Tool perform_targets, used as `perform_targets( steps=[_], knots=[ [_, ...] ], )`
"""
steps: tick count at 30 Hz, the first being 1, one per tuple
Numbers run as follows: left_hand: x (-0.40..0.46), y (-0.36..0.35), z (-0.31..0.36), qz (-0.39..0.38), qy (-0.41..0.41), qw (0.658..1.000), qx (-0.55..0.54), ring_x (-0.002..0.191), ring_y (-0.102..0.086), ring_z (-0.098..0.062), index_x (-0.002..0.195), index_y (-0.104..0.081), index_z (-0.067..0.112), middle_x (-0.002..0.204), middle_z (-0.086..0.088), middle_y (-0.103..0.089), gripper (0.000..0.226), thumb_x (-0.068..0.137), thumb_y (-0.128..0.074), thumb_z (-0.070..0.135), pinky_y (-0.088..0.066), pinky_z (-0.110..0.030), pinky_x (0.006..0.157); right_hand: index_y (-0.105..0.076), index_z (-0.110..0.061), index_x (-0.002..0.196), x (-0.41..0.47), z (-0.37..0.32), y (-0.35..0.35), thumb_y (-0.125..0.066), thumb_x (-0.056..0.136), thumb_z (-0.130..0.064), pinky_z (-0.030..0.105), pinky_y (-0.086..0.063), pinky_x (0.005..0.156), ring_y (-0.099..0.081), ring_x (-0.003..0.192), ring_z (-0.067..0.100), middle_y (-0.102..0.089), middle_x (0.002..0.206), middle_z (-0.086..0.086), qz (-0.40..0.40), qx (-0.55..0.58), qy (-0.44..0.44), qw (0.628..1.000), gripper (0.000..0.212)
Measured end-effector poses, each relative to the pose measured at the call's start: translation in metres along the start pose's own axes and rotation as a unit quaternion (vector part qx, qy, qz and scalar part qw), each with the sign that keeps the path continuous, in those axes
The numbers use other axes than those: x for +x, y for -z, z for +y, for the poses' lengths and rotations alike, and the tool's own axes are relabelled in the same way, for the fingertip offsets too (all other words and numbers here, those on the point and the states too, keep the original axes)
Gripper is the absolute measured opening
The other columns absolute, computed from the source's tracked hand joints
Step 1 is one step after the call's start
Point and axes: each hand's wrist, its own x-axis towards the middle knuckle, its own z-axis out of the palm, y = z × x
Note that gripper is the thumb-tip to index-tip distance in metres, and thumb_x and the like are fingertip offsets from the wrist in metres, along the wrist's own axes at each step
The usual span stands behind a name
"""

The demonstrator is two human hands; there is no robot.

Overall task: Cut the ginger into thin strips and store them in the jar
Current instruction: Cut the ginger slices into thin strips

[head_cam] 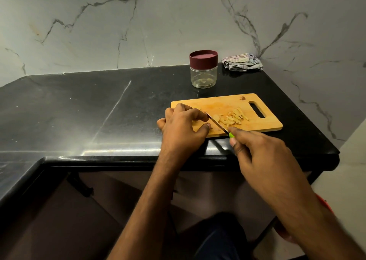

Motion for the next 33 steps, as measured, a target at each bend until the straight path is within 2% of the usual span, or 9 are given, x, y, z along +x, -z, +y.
perform_targets(
  steps=[4,8,13,18,21,26,30,33],
  knots=[
    [0.000,0.001,0.001,-0.004,0.004,1.000,-0.005,0.119,-0.030,-0.008,0.105,-0.064,0.041,0.117,0.017,-0.047,0.021,0.086,-0.072,0.045,-0.015,-0.033,0.092,-0.052,-0.031,0.136,-0.001,0.000,0.001,-0.042,0.096,-0.039,0.005,-0.033,0.064,-0.058,0.088,0.002,-0.068,0.103,-0.009,0.022,0.039,-0.011,0.999,0.042],
    [0.001,0.001,-0.001,-0.009,0.006,1.000,-0.011,0.114,-0.029,-0.007,0.094,-0.072,0.038,0.111,0.016,-0.048,0.010,0.086,-0.073,0.045,-0.016,-0.035,0.092,-0.055,-0.031,0.133,-0.011,0.001,0.002,-0.043,0.095,-0.040,0.003,-0.031,0.058,-0.055,0.073,-0.002,-0.065,0.089,-0.012,0.019,0.039,-0.019,0.999,0.040],
    [0.001,0.001,-0.001,-0.006,0.005,1.000,-0.015,0.115,-0.031,-0.008,0.089,-0.072,0.039,0.111,0.017,-0.050,0.005,0.086,-0.074,0.042,-0.016,-0.035,0.091,-0.056,-0.030,0.131,-0.020,0.003,-0.001,-0.041,0.094,-0.041,0.014,-0.040,0.067,-0.050,0.081,-0.002,-0.066,0.102,-0.010,0.014,0.035,-0.022,0.999,0.041],
    [0.001,0.002,0.000,-0.003,0.012,1.000,-0.023,0.112,-0.033,-0.008,0.087,-0.074,0.037,0.106,0.018,-0.049,0.006,0.085,-0.076,0.043,-0.017,-0.034,0.090,-0.057,-0.028,0.131,-0.021,0.002,-0.002,-0.043,0.095,-0.039,0.004,-0.030,0.062,-0.049,0.077,-0.002,-0.066,0.101,-0.009,0.012,0.033,-0.016,0.999,0.040],
    [0.002,0.002,0.000,0.000,0.018,0.999,-0.029,0.112,-0.034,-0.009,0.085,-0.075,0.037,0.106,0.016,-0.050,0.008,0.083,-0.077,0.045,-0.019,-0.035,0.090,-0.058,-0.026,0.130,-0.022,0.001,-0.003,-0.044,0.095,-0.038,0.002,-0.029,0.062,-0.048,0.078,-0.003,-0.067,0.104,-0.008,0.010,0.026,-0.016,0.999,0.039],
    [0.002,0.001,-0.001,0.001,0.017,0.999,-0.030,0.112,-0.033,-0.008,0.087,-0.076,0.036,0.107,0.016,-0.050,0.011,0.083,-0.077,0.046,-0.019,-0.036,0.093,-0.061,-0.024,0.125,-0.022,0.001,-0.004,-0.045,0.095,-0.035,0.014,-0.042,0.066,-0.050,0.074,0.002,-0.068,0.097,-0.005,0.001,0.032,-0.022,0.999,0.035],
    [0.002,0.002,0.000,-0.001,0.016,1.000,-0.022,0.112,-0.032,-0.007,0.086,-0.075,0.036,0.107,0.016,-0.049,0.009,0.083,-0.077,0.044,-0.018,-0.035,0.092,-0.061,-0.024,0.125,-0.015,-0.004,-0.007,-0.046,0.097,-0.033,0.015,-0.045,0.063,-0.053,0.071,0.004,-0.068,0.091,-0.005,-0.006,0.031,-0.028,0.999,0.033],
    [0.003,0.001,0.000,0.001,0.018,1.000,-0.021,0.111,-0.032,-0.007,0.085,-0.074,0.037,0.107,0.015,-0.049,0.008,0.083,-0.077,0.045,-0.018,-0.035,0.092,-0.059,-0.027,0.127,-0.008,-0.007,-0.006,-0.044,0.098,-0.034,0.022,-0.050,0.064,-0.058,0.073,0.006,-0.067,0.088,-0.004,-0.018,0.023,-0.030,0.999,0.033]
  ],
)
